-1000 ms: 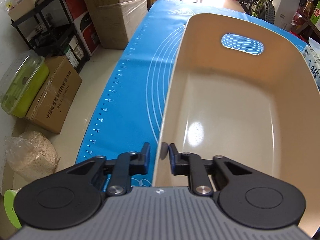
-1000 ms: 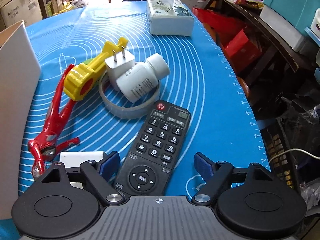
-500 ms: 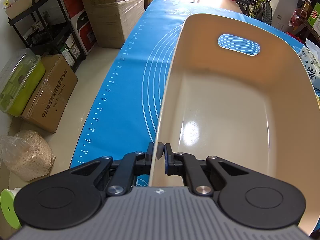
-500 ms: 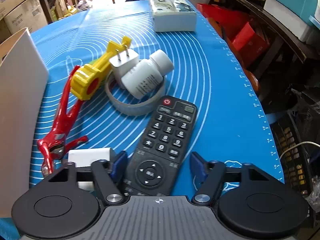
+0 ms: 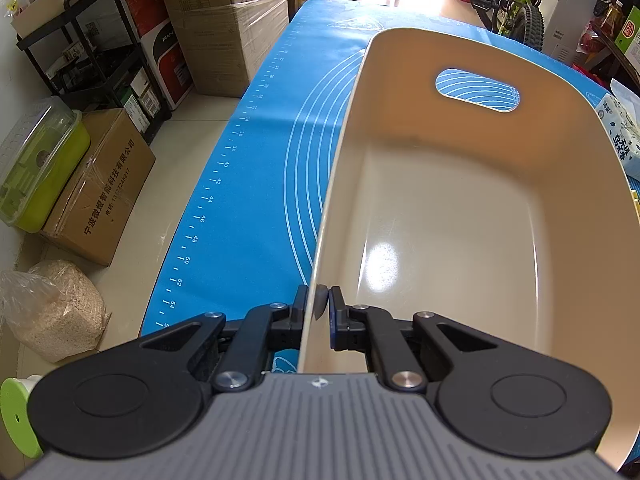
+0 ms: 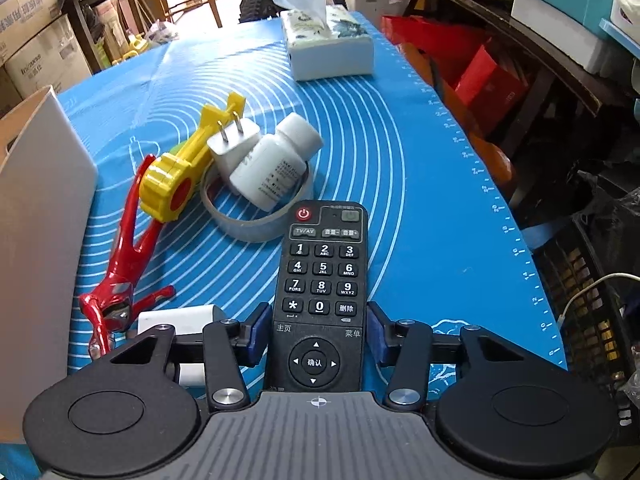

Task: Organize rigid objects
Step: 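Close the right gripper on the black TV remote, then lift the remote with the right gripper and drop it into the bin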

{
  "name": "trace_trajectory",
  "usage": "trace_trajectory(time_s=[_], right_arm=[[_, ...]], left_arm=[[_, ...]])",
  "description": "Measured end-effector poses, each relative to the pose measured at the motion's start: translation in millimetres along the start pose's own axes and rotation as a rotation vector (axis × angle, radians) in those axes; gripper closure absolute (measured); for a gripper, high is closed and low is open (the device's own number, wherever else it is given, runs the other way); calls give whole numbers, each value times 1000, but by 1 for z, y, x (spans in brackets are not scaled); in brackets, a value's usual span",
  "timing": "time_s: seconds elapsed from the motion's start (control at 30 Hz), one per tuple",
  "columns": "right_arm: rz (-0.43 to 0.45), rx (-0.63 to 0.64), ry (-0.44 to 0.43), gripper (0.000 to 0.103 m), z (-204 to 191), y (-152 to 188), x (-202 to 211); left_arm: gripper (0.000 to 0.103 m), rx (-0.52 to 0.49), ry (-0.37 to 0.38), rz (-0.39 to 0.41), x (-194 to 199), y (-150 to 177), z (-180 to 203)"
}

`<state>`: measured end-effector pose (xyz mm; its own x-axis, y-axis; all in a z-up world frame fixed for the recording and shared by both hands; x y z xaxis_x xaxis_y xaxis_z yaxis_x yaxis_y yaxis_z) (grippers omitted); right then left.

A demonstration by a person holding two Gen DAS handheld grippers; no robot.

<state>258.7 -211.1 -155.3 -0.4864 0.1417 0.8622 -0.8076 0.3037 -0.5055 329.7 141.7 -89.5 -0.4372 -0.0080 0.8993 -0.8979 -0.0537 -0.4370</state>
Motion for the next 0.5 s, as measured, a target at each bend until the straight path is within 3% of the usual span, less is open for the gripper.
trace_trajectory(time_s=[0.27,0.5], right_arm=[[90,-15,-11,49,1,-14,26],[223,17,-51,49,-19,-49,65]], left_arm=[[92,-3,-2,0,-1,0,0],[92,-3,-3,0,-1,0,-1]])
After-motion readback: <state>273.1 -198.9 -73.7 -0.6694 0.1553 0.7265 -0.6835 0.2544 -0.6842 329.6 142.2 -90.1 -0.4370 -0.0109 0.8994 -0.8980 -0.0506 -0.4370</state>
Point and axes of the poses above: each gripper's, at about its wrist camera, not at the fingertips, and x roughly against the way its jaws point, z to its right, y to its underside, the point moved 7 cm from there along -x, roughly the way its jaws point, and after that the axes turned 7 degrees about x, right-handed, at the moved point
